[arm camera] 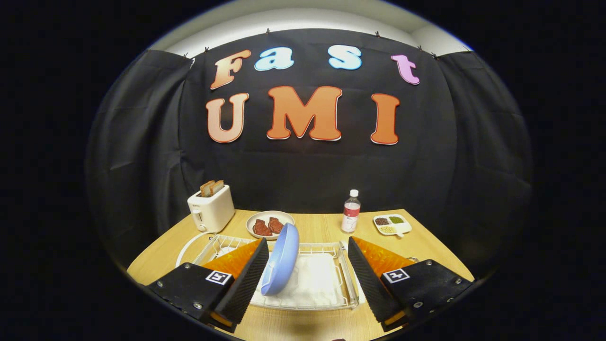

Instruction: Take the plate from the dish rack, then take the spoon from the basket and place it into the plate.

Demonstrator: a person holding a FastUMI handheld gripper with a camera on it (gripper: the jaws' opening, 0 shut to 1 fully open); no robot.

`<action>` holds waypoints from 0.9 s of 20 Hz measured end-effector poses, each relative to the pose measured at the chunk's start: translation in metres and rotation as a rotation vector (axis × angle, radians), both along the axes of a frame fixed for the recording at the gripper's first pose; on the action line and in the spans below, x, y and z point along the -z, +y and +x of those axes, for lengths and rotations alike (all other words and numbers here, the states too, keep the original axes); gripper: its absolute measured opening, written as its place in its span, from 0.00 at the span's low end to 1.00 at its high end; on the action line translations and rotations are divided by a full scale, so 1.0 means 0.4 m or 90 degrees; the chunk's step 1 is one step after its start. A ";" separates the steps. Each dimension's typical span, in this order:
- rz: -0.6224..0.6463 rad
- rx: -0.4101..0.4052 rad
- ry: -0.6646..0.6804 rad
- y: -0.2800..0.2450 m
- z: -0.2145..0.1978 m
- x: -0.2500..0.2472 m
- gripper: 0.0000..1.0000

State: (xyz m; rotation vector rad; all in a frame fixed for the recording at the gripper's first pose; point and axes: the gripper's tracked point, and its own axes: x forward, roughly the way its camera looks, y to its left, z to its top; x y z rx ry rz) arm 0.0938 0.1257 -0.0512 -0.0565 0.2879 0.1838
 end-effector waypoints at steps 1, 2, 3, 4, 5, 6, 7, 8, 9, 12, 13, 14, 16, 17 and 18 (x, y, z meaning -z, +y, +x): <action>-0.001 -0.001 0.016 0.016 0.017 0.018 1.00; -0.004 -0.003 0.031 0.030 0.031 0.036 1.00; -0.007 -0.004 0.045 0.042 0.047 0.053 1.00; -0.007 -0.005 0.056 0.055 0.063 0.067 1.00; -0.010 -0.001 0.068 0.062 0.081 0.080 1.00; -0.012 0.004 0.078 0.068 0.095 0.095 1.00; -0.015 0.009 0.088 0.070 0.113 0.106 1.00; -0.018 0.015 0.100 0.073 0.127 0.122 1.00; -0.020 0.018 0.116 0.078 0.139 0.142 1.00; -0.023 0.028 0.163 0.090 0.164 0.194 1.00; -0.023 0.027 0.181 0.098 0.168 0.213 1.00; -0.023 0.029 0.197 0.103 0.169 0.232 1.00; -0.028 0.033 0.208 0.111 0.171 0.248 1.00; -0.033 0.036 0.209 0.115 0.176 0.252 0.99; -0.033 0.041 0.215 0.115 0.173 0.256 0.92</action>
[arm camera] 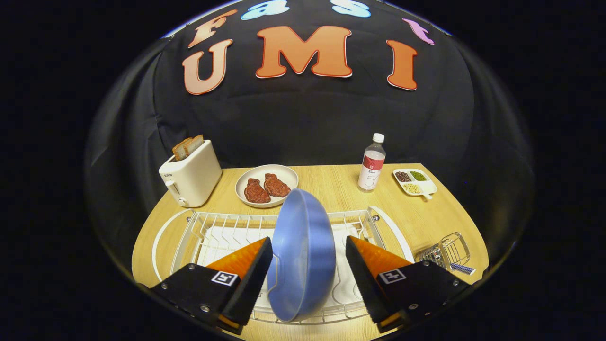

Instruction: Take the plate from the dish rack, then take the spoon from the basket and place it into the plate.

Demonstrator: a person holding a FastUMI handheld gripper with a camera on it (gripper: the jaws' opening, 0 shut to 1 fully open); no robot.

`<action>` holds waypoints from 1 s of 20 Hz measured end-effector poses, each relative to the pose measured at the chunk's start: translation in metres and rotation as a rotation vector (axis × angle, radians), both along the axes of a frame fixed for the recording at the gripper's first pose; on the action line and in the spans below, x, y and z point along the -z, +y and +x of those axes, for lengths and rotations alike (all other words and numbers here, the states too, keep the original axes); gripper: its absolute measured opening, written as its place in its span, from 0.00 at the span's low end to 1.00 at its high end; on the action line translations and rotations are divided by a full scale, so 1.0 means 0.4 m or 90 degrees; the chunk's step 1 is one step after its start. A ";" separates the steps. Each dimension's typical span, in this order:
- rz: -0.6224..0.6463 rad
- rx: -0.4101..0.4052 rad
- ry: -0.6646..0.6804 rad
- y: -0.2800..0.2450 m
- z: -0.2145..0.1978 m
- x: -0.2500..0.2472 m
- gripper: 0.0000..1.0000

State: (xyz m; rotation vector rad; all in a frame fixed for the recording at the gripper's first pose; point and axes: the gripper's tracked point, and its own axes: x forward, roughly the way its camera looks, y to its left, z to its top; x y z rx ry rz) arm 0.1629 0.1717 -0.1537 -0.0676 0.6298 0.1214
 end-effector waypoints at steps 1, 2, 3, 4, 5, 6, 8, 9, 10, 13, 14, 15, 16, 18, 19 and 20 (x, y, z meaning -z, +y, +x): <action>0.002 0.006 0.010 -0.001 0.001 0.006 0.88; 0.004 0.013 0.020 -0.002 -0.002 0.014 0.78; 0.004 0.019 0.032 -0.006 -0.004 0.024 0.72; 0.001 0.031 0.041 -0.014 -0.006 0.031 0.59; 0.004 0.041 0.048 -0.018 -0.005 0.030 0.45; 0.009 0.048 0.053 -0.018 -0.008 0.032 0.32; 0.006 0.069 0.063 -0.032 -0.010 0.036 0.30; 0.004 0.080 0.064 -0.042 -0.009 0.036 0.29; 0.003 0.084 0.064 -0.040 -0.008 0.032 0.26; -0.021 0.085 0.052 -0.034 -0.003 0.011 0.25; -0.035 0.085 0.044 -0.034 -0.003 -0.001 0.25; -0.045 0.084 0.032 -0.030 0.003 -0.016 0.25; -0.060 0.082 0.025 -0.029 0.006 -0.025 0.25; -0.079 0.078 0.018 -0.029 0.004 -0.038 0.25; -0.082 0.080 0.014 -0.032 0.003 -0.044 0.25; -0.084 0.086 0.008 -0.040 0.002 -0.052 0.25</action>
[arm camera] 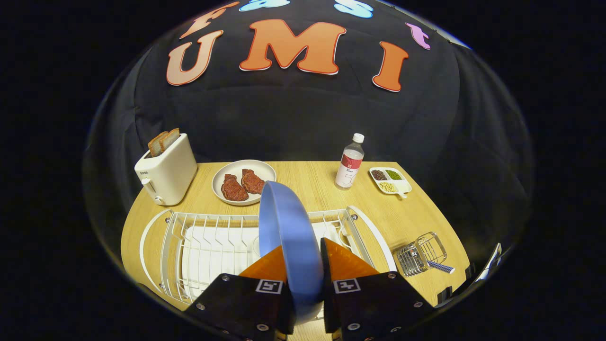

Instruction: Take the plate from the dish rack, then take the spoon from the basket and place it into the plate.

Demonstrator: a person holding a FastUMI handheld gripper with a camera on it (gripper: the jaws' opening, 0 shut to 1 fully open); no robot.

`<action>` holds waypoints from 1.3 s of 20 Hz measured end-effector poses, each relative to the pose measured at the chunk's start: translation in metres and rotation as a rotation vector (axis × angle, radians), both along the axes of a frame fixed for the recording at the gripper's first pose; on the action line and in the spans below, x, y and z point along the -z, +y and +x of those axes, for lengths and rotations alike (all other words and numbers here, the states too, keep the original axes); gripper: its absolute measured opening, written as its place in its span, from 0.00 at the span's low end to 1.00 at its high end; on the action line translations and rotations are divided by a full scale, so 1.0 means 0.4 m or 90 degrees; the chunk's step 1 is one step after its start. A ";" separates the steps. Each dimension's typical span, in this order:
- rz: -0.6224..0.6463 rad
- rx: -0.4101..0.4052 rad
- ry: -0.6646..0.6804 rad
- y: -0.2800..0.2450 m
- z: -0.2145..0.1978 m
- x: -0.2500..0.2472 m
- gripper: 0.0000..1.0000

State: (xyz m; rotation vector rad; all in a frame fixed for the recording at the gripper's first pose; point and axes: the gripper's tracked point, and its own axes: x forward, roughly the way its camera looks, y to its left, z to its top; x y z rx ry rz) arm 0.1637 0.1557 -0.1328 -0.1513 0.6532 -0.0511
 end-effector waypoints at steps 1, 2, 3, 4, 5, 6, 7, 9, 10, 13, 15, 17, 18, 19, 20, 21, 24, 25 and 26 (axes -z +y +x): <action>0.005 0.004 -0.001 -0.008 -0.003 -0.009 0.25; 0.015 0.008 -0.005 -0.010 -0.004 -0.017 0.25; 0.028 0.011 -0.008 -0.011 -0.007 -0.027 0.25; 0.038 0.012 -0.011 -0.014 -0.011 -0.035 0.25; 0.044 0.012 -0.014 -0.017 -0.018 -0.047 0.25; 0.054 0.012 -0.017 -0.023 -0.034 -0.053 0.25; 0.069 0.011 -0.017 -0.023 -0.049 -0.062 0.25; 0.112 0.011 -0.013 -0.022 -0.087 -0.078 0.25; 0.130 0.011 -0.011 -0.027 -0.108 -0.085 0.25; 0.171 0.013 -0.007 -0.047 -0.172 -0.099 0.25; 0.200 0.016 0.002 -0.062 -0.223 -0.102 0.25; 0.223 0.021 0.010 -0.089 -0.280 -0.094 0.24; 0.235 0.023 0.012 -0.099 -0.303 -0.089 0.24; 0.247 0.028 0.014 -0.112 -0.328 -0.084 0.24; 0.262 0.032 0.017 -0.124 -0.356 -0.078 0.24; 0.279 0.038 0.021 -0.136 -0.380 -0.071 0.24; 0.322 0.059 0.032 -0.168 -0.448 -0.040 0.24; 0.334 0.066 0.037 -0.178 -0.465 -0.027 0.24; 0.348 0.075 0.050 -0.187 -0.486 -0.012 0.24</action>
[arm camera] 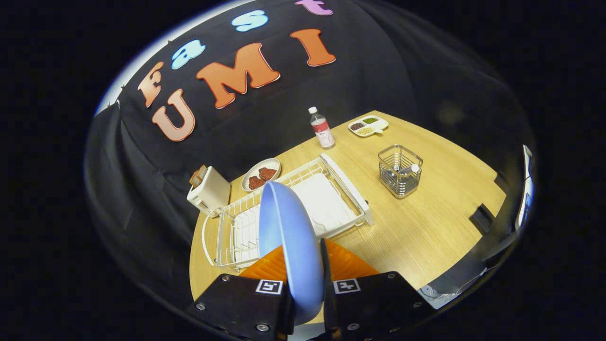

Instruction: Take the plate from the dish rack, then take the spoon from the basket and place it into the plate.

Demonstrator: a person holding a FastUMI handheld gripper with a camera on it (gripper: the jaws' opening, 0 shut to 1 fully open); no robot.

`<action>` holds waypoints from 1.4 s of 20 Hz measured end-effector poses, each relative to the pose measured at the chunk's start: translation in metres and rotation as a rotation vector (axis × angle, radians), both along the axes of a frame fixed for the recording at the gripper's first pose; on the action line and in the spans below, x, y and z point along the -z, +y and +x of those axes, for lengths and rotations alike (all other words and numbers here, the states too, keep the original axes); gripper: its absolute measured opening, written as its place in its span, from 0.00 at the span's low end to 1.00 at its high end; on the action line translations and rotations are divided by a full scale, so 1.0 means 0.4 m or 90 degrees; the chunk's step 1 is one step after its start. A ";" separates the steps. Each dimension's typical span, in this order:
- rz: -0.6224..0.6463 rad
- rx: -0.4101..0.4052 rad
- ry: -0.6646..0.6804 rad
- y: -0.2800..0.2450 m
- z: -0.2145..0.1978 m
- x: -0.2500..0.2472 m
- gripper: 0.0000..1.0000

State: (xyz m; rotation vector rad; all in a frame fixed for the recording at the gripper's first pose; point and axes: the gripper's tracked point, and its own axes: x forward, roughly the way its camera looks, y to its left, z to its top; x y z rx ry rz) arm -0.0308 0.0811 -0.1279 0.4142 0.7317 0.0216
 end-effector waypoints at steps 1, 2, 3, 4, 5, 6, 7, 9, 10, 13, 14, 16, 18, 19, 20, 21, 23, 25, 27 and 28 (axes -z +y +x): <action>0.019 0.003 0.008 -0.003 -0.015 0.013 0.24; 0.038 0.008 0.011 -0.004 -0.025 0.022 0.25; 0.052 0.011 0.016 -0.007 -0.035 0.034 0.24; 0.061 0.011 0.019 -0.010 -0.045 0.052 0.24; 0.067 0.010 0.028 -0.011 -0.054 0.075 0.24; 0.073 0.008 0.038 -0.009 -0.066 0.099 0.24; 0.081 0.008 0.046 -0.008 -0.075 0.120 0.25; 0.098 0.009 0.067 0.000 -0.092 0.162 0.24; 0.104 0.008 0.077 0.004 -0.096 0.183 0.25; 0.130 0.000 0.105 0.027 -0.100 0.235 0.25; 0.141 -0.006 0.113 0.040 -0.103 0.248 0.25; 0.154 -0.019 0.127 0.064 -0.096 0.275 0.25; 0.162 -0.030 0.141 0.085 -0.092 0.298 0.24; 0.163 -0.036 0.148 0.090 -0.092 0.310 0.25; 0.163 -0.040 0.153 0.097 -0.093 0.317 0.24; 0.161 -0.043 0.159 0.101 -0.092 0.327 0.24; 0.170 -0.042 0.171 0.106 -0.097 0.340 0.26; 0.176 -0.039 0.178 0.106 -0.098 0.337 0.27; 0.161 -0.037 0.177 0.088 -0.099 0.332 0.28; 0.152 -0.037 0.179 0.075 -0.103 0.332 0.29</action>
